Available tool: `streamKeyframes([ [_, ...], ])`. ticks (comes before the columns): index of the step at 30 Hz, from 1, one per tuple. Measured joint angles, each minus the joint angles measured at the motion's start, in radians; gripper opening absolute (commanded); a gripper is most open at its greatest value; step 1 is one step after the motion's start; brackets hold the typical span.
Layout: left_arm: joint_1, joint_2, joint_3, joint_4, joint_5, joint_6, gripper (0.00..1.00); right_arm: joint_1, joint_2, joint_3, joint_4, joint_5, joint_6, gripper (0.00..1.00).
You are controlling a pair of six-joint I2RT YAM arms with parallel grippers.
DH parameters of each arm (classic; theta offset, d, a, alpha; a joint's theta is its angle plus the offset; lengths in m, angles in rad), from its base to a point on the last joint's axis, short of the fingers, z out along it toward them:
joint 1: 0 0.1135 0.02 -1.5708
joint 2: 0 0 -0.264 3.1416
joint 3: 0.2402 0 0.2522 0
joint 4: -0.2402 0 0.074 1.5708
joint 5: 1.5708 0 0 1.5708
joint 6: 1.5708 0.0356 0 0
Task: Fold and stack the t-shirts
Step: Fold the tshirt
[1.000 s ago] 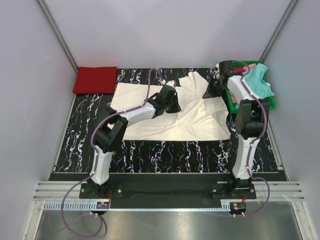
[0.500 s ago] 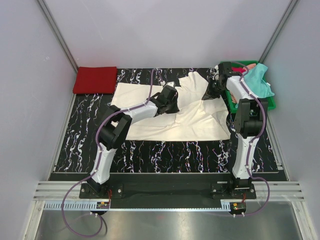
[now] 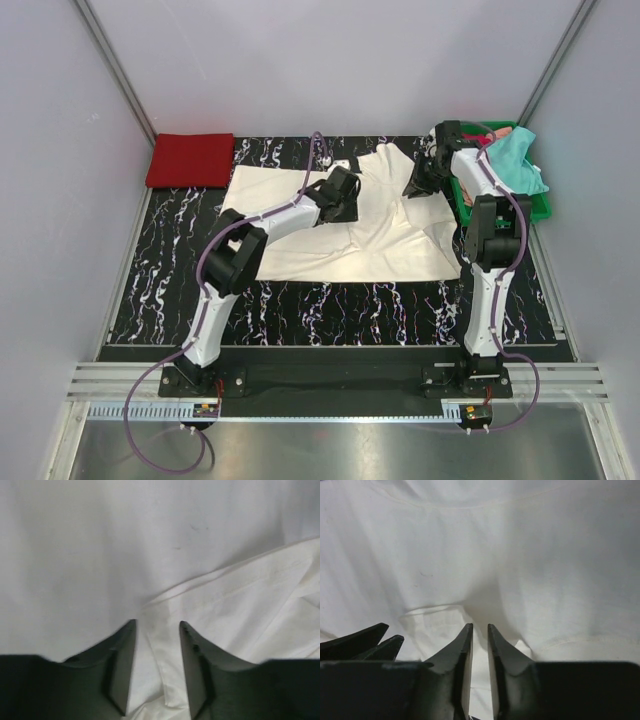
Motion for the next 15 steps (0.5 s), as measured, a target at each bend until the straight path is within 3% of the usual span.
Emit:
streamKeyframes([
  [2, 0.0, 0.0, 0.014, -0.043, -0.063, 0.011, 0.49, 0.0, 0.018, 0.031, -0.012, 0.02, 0.003, 0.39],
  [9, 0.012, -0.124, -0.044, -0.141, -0.224, 0.13, 0.55, 0.0, 0.019, 0.118, -0.14, 0.205, 0.006, 0.49],
  [15, 0.101, -0.487, -0.256, -0.176, -0.141, 0.175, 0.52, -0.01, -0.219, -0.209, -0.144, 0.246, 0.021, 0.46],
])
